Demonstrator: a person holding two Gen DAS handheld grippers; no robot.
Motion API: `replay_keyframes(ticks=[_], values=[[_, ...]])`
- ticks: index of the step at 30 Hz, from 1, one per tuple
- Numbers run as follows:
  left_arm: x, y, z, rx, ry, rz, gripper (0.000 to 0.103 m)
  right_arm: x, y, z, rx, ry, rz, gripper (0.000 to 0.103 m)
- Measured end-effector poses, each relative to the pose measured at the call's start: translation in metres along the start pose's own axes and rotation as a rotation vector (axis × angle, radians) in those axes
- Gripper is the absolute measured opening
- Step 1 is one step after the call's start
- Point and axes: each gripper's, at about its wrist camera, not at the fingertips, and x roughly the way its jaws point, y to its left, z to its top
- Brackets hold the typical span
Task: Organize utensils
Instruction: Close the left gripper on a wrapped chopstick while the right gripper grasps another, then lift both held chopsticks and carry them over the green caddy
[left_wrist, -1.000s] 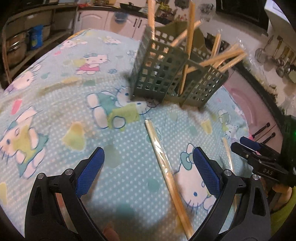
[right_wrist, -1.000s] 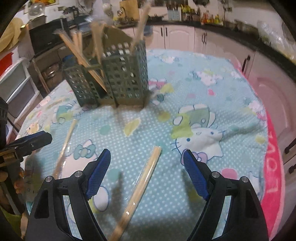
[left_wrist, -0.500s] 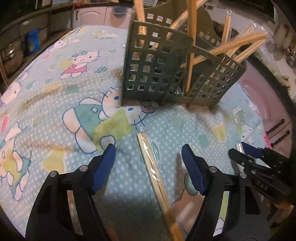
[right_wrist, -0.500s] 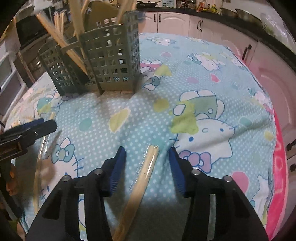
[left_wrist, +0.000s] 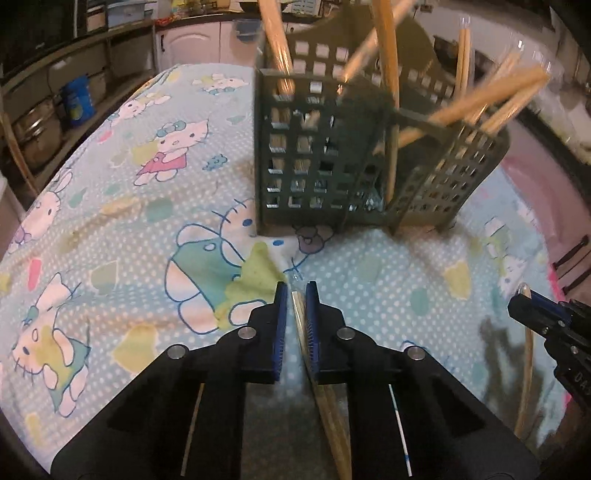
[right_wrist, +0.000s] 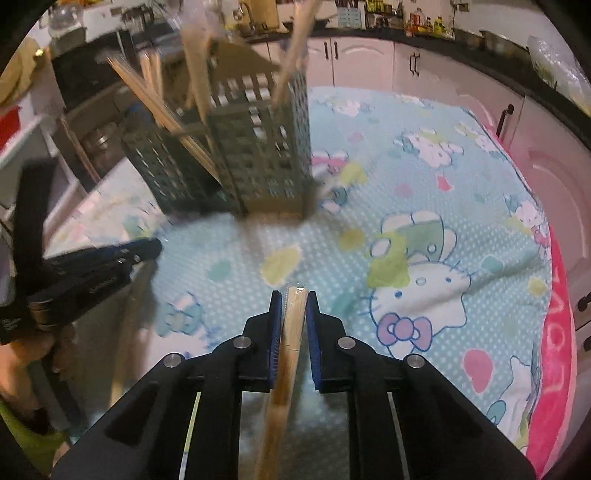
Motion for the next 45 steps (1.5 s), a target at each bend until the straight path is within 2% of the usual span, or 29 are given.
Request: replay_keyframes(ticks=[2,10,12,15,17,19,20,27,33,35,37,42,45], values=[[-0.012,0.004,0.002,-0.001,-0.023,-0.017,0.000,-0.012,0.006,0.005,-0.013,-0.036,0.015,0.011],[-0.071,0.011,0.008,0.037,-0.142,-0.076,0.000,-0.053,0.031,0.020,-0.059,-0.166,0.070,0.011],[-0.075,0.004,0.010,0.045,-0.151,-0.087,0.000,-0.060,0.036,0.022,-0.074,-0.194,0.062,0.011],[-0.068,0.000,0.011,0.077,-0.118,-0.106,0.000,-0.064,0.035,0.024,-0.066,-0.205,0.066,0.011],[-0.055,-0.001,0.010,0.085,-0.076,-0.106,0.008,-0.065,0.034,0.025,-0.060,-0.207,0.065,0.011],[-0.044,-0.006,0.007,0.112,-0.038,-0.113,0.022,-0.065,0.031,0.025,-0.048,-0.207,0.066,0.011],[-0.034,-0.009,0.005,0.132,-0.003,-0.122,0.025,-0.065,0.031,0.025,-0.045,-0.207,0.068,0.011],[0.007,-0.023,-0.002,0.159,0.085,-0.104,0.025,-0.071,0.020,0.030,-0.022,-0.227,0.071,0.011],[0.024,-0.033,-0.007,0.175,0.101,-0.074,0.025,-0.080,0.011,0.041,-0.010,-0.258,0.076,0.011],[0.026,-0.039,-0.008,0.202,0.095,-0.053,0.011,-0.081,0.009,0.046,-0.005,-0.265,0.077,0.011],[0.028,-0.043,-0.008,0.227,0.084,-0.027,0.004,-0.082,0.007,0.053,-0.003,-0.273,0.077,0.011],[0.005,-0.039,0.007,0.183,0.056,-0.093,0.002,-0.092,0.005,0.072,-0.009,-0.305,0.084,0.011],[-0.034,-0.032,0.024,0.153,-0.038,-0.133,0.001,-0.102,0.006,0.085,-0.012,-0.342,0.095,0.011]])
